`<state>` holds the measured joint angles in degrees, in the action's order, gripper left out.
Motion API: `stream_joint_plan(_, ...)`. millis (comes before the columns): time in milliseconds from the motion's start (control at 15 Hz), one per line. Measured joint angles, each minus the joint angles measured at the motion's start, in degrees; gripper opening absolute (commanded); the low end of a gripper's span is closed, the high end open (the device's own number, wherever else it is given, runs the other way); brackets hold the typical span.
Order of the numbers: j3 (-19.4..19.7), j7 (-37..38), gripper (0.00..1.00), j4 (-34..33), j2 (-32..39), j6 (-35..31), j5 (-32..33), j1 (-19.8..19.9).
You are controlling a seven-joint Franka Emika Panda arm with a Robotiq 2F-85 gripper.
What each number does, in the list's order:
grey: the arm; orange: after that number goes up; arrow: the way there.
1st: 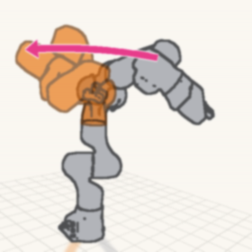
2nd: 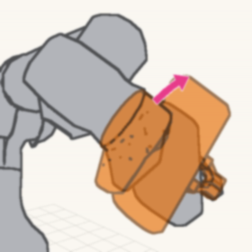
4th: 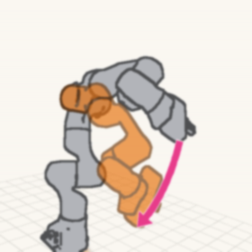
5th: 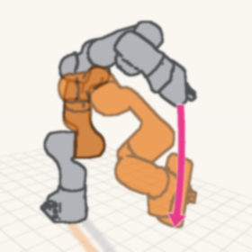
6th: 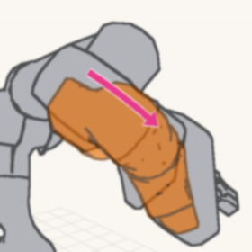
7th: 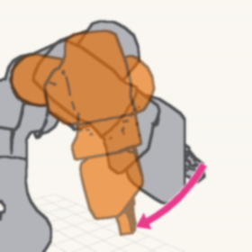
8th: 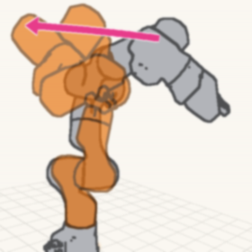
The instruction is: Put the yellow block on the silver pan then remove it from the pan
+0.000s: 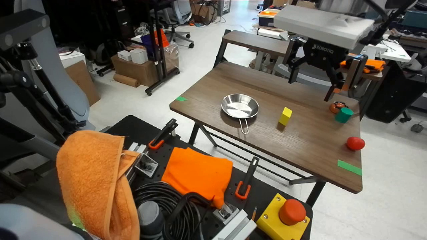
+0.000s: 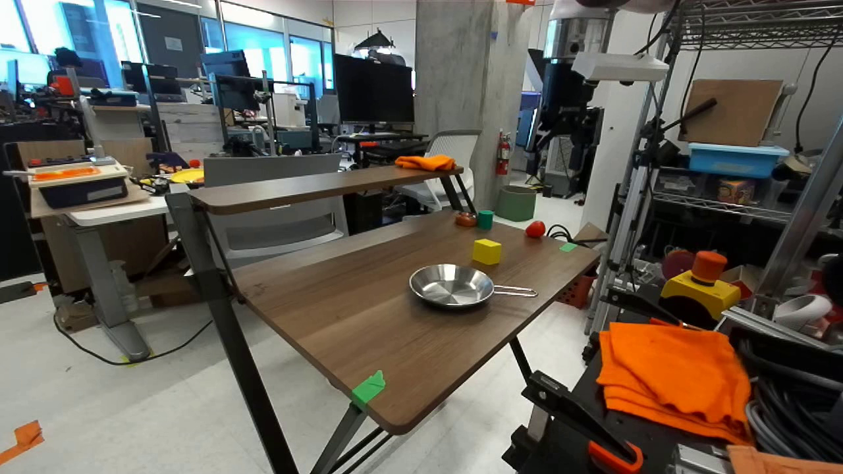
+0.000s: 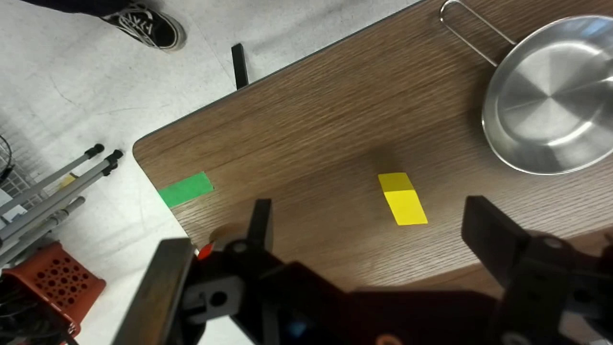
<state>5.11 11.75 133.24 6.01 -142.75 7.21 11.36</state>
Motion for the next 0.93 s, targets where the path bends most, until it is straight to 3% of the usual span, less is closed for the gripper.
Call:
stream_joint_plan(133, 1.02, 2.68, 1.0, -0.96, 0.84, -1.23, 4.18, -0.78)
stream_joint_plan(600, 5.21, 28.83, 1.0, -2.64, -0.24, -3.59, 34.76, -5.59)
stream_joint_plan(733, 5.13, 31.4, 1.0, -2.58, -0.25, -3.59, 37.16, -5.81)
stream_joint_plan(933, 4.75, 29.5, 1.0, -1.86, 0.11, -5.6, 35.0, -5.8)
